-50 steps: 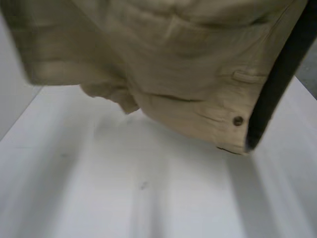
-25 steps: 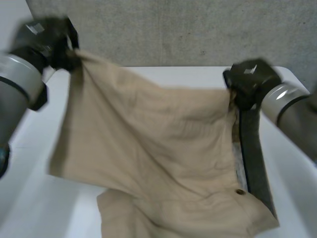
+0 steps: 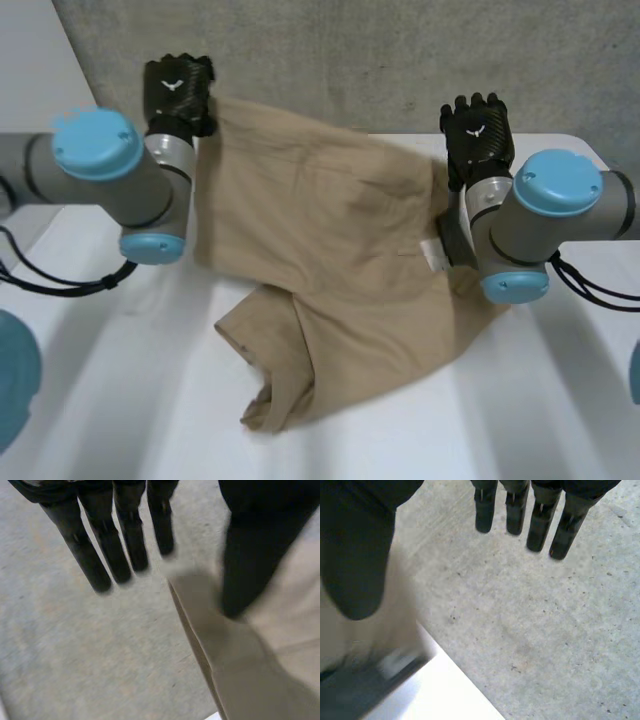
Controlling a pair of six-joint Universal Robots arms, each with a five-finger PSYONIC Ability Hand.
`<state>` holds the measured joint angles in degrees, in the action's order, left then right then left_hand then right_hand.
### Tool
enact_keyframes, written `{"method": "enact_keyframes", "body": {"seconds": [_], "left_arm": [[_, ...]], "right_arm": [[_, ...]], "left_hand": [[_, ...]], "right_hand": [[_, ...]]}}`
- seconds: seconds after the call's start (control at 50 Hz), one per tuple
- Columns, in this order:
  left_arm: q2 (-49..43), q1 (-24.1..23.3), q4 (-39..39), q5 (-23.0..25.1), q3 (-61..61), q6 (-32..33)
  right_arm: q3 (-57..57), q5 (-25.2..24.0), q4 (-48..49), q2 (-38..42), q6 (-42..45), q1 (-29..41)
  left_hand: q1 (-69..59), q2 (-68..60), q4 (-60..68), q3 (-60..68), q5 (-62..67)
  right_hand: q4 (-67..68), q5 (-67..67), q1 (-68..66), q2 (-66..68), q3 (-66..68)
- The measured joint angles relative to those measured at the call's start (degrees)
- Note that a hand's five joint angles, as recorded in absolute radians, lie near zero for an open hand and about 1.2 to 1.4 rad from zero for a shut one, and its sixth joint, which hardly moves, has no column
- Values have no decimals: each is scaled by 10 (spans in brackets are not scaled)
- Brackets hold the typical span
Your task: Fold the shorts.
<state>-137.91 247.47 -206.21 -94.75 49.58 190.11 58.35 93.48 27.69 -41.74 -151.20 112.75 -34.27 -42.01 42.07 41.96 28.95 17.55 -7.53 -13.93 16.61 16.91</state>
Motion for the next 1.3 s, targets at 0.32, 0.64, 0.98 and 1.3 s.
{"method": "enact_keyframes", "body": {"seconds": [0.32,0.64,0.98,1.3], "left_arm": [[58,-16,-42,11,145,88],[282,-89,135,5,404,30],[360,-186,258,5,536,-157],[298,-176,238,-41,541,-147]], "right_arm": [[126,-74,-118,-149,12,-33],[275,-271,-324,-266,78,-129],[386,-397,-391,-270,246,-204],[376,-411,-291,-209,236,-199]], "left_hand": [[232,306,-305,-300,-264],[229,303,-303,-299,-263],[85,164,-162,-163,-128],[85,164,-160,-163,-127]], "right_hand": [[-43,36,24,-40,-47],[-41,34,22,-36,-41],[270,-255,-238,277,276],[161,-166,-161,183,167]]}}
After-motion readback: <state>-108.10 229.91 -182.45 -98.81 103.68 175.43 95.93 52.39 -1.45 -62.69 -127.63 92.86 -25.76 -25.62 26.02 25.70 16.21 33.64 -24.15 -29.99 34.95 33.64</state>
